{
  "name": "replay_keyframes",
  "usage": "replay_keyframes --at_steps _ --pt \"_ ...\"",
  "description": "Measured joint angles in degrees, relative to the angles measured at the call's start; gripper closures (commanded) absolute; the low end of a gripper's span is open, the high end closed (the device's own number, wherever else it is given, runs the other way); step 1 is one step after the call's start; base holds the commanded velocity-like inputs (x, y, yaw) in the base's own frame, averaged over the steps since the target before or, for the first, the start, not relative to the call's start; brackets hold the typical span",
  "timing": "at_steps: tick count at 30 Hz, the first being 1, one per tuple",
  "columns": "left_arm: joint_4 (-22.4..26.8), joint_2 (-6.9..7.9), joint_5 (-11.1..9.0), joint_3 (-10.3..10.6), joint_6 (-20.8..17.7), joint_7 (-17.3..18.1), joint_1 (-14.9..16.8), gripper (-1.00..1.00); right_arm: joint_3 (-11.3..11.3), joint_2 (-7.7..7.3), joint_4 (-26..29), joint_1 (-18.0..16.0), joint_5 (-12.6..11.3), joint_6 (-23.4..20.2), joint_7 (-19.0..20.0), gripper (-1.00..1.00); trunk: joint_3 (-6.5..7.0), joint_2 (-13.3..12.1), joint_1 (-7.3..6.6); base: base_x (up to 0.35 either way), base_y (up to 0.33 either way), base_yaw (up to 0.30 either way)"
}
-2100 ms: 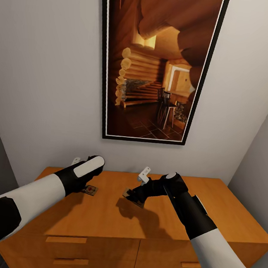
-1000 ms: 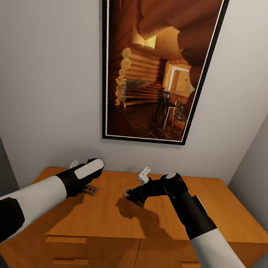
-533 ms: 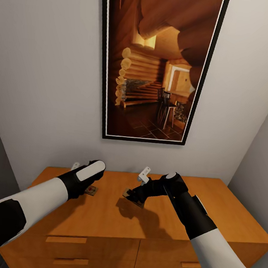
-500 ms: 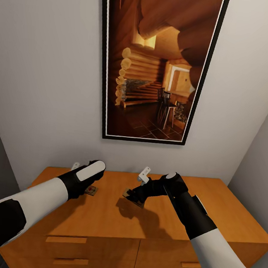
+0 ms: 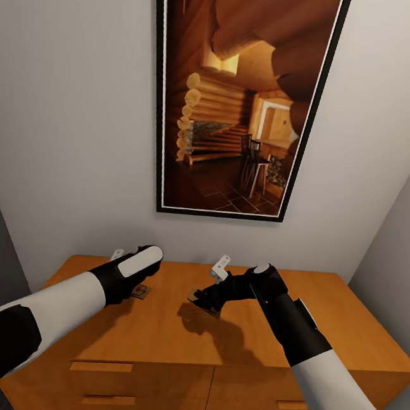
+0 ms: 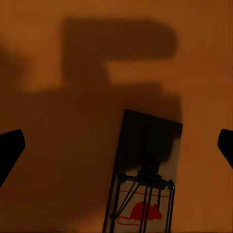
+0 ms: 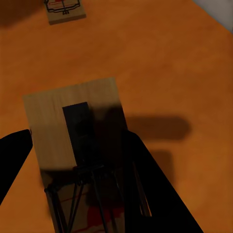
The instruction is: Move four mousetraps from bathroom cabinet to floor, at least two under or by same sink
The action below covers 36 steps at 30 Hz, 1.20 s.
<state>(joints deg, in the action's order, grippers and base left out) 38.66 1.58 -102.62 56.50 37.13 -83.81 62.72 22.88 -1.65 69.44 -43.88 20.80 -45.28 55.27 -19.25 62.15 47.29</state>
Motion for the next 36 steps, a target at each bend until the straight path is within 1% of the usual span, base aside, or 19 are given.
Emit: replay_keyframes --at_steps 5,9,36 --pt "0.0 -0.67 0.0 0.0 0.0 0.0 0.0 -1.00 0.0 0.00 0.0 0.0 0.1 0.0 0.0 1.00 0.00 0.0 0.00 0.000 0.000 0.000" --pt "0.1 -0.92 0.0 0.0 0.0 0.0 0.0 -1.00 0.0 0.00 0.0 0.0 0.1 0.0 0.0 1.00 0.00 0.0 0.00 0.000 0.000 0.000" --pt "0.3 -1.02 -0.1 0.1 -0.1 -0.1 -0.8 -1.00 0.0 0.09 0.0 0.0 0.0 0.0 0.0 1.00 0.00 0.0 0.00 0.000 0.000 0.000"
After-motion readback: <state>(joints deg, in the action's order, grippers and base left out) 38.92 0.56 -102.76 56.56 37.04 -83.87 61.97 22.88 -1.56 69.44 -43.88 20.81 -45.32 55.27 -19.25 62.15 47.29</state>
